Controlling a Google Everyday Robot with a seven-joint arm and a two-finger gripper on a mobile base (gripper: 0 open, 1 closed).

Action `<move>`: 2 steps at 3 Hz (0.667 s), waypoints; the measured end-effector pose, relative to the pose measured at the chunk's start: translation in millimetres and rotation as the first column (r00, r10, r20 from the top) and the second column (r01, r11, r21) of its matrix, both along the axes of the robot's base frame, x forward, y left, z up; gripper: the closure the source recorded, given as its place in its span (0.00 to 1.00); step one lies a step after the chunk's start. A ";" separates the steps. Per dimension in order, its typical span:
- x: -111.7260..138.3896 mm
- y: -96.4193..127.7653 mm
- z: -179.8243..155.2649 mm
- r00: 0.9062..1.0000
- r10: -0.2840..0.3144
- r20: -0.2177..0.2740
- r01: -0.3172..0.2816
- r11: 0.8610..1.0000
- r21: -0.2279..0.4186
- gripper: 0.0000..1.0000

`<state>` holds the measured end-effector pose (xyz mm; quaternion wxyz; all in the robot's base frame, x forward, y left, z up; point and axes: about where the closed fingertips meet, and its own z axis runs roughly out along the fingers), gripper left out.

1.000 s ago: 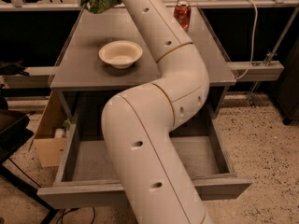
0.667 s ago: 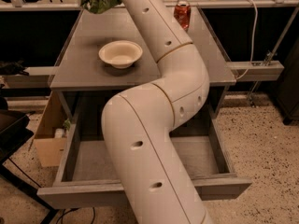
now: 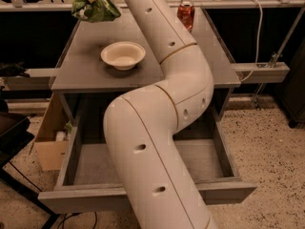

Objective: Pick green jalapeno chip bag from top drawer and place on counter

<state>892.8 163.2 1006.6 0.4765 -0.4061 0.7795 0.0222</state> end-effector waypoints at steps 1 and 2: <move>0.0 0.0 0.0 1.000 0.000 0.000 0.000 1.000 0.000 0.00; 0.0 0.1 -0.1 1.000 0.000 0.000 0.000 1.000 0.000 0.00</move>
Offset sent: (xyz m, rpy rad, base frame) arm 0.0000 0.0000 0.0000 0.0000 0.0000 0.0000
